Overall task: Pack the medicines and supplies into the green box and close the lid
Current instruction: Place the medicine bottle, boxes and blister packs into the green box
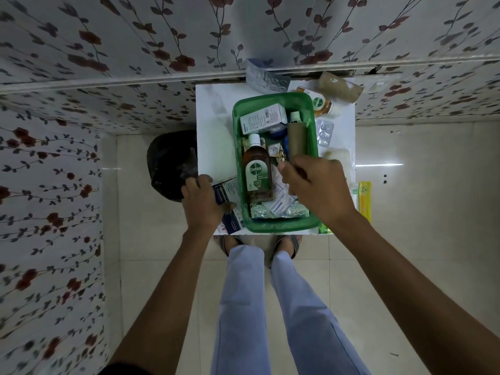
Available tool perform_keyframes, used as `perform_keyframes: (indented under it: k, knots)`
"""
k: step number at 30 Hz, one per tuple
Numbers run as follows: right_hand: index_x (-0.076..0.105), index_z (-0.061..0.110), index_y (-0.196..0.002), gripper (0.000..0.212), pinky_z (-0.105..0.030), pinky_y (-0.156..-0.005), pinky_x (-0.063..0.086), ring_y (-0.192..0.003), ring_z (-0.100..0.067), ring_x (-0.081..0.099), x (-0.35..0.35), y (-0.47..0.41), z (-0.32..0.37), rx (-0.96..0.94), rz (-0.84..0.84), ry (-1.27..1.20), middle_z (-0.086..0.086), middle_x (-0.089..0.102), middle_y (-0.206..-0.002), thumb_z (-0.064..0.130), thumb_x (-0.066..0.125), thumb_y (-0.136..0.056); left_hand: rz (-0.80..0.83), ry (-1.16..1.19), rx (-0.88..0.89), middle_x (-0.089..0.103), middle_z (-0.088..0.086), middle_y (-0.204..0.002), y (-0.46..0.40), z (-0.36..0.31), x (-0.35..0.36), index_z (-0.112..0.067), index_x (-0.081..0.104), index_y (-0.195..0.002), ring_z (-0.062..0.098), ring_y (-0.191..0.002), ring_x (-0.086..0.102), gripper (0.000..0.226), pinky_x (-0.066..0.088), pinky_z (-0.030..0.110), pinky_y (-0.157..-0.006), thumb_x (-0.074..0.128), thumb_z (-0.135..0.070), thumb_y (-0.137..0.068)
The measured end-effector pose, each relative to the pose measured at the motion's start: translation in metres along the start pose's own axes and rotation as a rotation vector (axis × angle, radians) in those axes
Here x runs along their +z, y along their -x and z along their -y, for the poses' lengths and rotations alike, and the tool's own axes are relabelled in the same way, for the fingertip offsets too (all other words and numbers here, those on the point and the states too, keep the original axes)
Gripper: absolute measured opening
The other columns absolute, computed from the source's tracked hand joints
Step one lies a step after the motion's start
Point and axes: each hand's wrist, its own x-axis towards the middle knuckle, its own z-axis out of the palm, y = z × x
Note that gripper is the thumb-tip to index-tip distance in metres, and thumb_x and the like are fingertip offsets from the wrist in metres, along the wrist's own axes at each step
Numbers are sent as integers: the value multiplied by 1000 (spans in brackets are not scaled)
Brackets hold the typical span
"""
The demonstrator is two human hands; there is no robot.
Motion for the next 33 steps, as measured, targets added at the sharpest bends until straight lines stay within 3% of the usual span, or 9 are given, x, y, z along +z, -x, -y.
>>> perform_keyframes:
  k: [4, 9, 13, 14, 19, 21, 24, 29, 33]
  knots:
    - [62, 4, -69, 38, -39, -52, 53, -50, -29, 62, 10, 16, 2, -40, 28, -36, -16, 65, -55, 34, 49, -88, 26, 122, -46, 56, 24, -98, -14, 7, -5, 1, 64, -91, 35, -102, 49, 51, 39, 38, -77, 84, -33, -59]
    - [70, 8, -94, 15, -10, -62, 42, -65, -16, 62, 19, 15, 20, -87, 60, -83, -10, 74, -80, 13, 59, -85, -155, 259, -41, 66, 15, -89, 10, 5, -50, -2, 64, -89, 24, -78, 57, 17, 35, 26, -67, 66, -16, -81]
    - [51, 7, -128, 41, -33, -91, 48, -103, -24, 61, 30, 15, 41, -116, 196, -165, -12, 66, -115, 24, 53, -90, -259, 446, -23, 67, 8, -81, 41, -6, -96, -15, 61, -83, 19, -68, 58, 6, 43, 30, -65, 67, -16, -80]
    - [41, 10, -136, 47, -29, -90, 47, -105, -19, 59, 32, 17, 47, -76, 265, -226, -6, 63, -118, 28, 50, -93, -223, 553, -5, 66, 6, -78, 49, -12, -104, -18, 60, -80, 17, -66, 58, 7, 45, 30, -64, 66, -15, -81]
    - [29, 15, -139, 45, -10, -51, 38, -58, 4, 54, 37, 32, 67, 27, 266, -475, 6, 61, -75, 24, 41, -97, -56, 1097, -17, 63, 3, -87, 68, -55, -99, -22, 57, -87, 14, -74, 58, 14, 50, 25, -62, 50, -10, -92]
    - [32, 17, -136, 42, -9, -52, 40, -57, 7, 55, 33, 37, 66, 67, 210, -521, 12, 57, -73, 18, 42, -96, -50, 1169, -42, 61, 0, -88, 69, -69, -89, -22, 55, -87, 11, -76, 58, 14, 51, 21, -62, 51, -10, -91]
    - [41, 20, -130, 33, -32, -76, 51, -85, -11, 63, 16, 40, 51, 162, 170, -550, 1, 64, -96, 21, 40, -97, -14, 1118, -12, 60, -2, -84, 68, -84, -75, -23, 55, -85, 10, -74, 58, 17, 51, 24, -66, 53, -7, -90]
    - [52, 10, -125, 36, -23, -83, 46, -99, -19, 58, -27, 44, -38, 340, -282, -65, -11, 61, -116, 16, 52, -90, -13, 997, 10, 61, -1, -82, 58, -95, -58, -31, 56, -80, 20, -80, 57, 22, 49, 40, -79, 57, -11, -88]
    - [27, -1, -139, 83, -47, -103, 38, -124, -40, 43, -26, 53, -109, 732, -45, 137, -25, 45, -135, 31, 72, -77, -44, 980, -21, 60, -3, -81, 51, -102, -50, -28, 55, -80, 12, -74, 57, 21, 48, 31, -70, 57, -9, -88]
